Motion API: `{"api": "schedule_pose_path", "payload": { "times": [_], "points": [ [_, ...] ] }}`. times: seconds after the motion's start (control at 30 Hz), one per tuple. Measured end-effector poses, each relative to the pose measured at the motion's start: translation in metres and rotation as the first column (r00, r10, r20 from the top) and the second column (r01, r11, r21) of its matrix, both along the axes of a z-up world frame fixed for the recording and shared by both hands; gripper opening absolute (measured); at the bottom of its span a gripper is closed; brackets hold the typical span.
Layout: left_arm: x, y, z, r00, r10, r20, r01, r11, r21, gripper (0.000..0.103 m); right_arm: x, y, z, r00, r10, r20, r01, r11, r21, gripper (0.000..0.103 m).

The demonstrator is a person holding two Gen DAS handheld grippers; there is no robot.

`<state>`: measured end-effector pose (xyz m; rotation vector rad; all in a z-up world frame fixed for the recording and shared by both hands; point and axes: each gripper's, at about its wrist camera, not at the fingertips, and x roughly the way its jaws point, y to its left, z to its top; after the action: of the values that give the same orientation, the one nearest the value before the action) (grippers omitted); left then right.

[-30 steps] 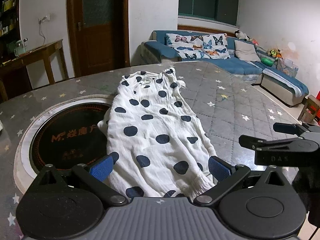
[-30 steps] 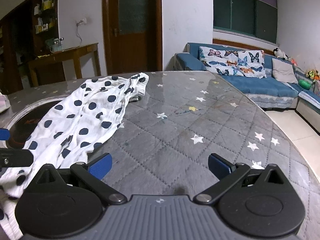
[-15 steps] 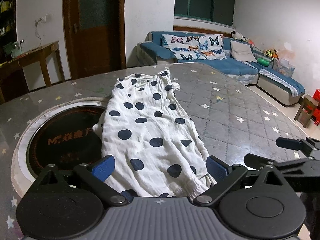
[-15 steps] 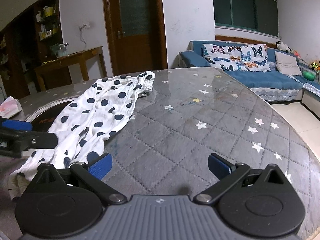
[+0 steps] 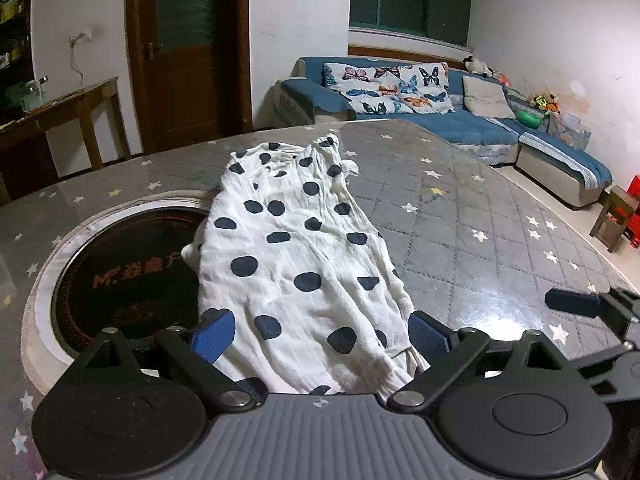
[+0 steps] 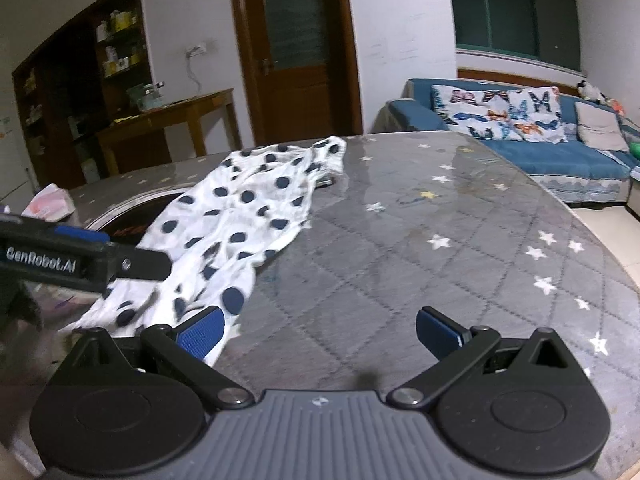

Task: Fold clothes
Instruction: 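Move both grippers toward the hem of the white polka-dot pants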

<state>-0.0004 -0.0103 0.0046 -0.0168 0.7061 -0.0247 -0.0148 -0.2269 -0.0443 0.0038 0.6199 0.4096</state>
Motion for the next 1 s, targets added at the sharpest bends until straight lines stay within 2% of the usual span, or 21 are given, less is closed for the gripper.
{"api": "schedule_pose_path", "payload": {
  "times": [0.23, 1.0],
  "points": [
    [-0.009, 0.002, 0.002, 1.0, 0.021, 0.014, -0.021, 1.0, 0.004, 0.102, -0.01, 0.013, 0.001, 0.998, 0.058, -0.003, -0.058, 0.998, 0.004, 0.103],
    [-0.029, 0.017, -0.009, 0.996, 0.094, -0.002, -0.094, 0.995, -0.019, 0.103, -0.023, 0.033, -0.004, 0.995, 0.099, -0.002, -0.099, 0.995, -0.013, 0.103]
  ]
}}
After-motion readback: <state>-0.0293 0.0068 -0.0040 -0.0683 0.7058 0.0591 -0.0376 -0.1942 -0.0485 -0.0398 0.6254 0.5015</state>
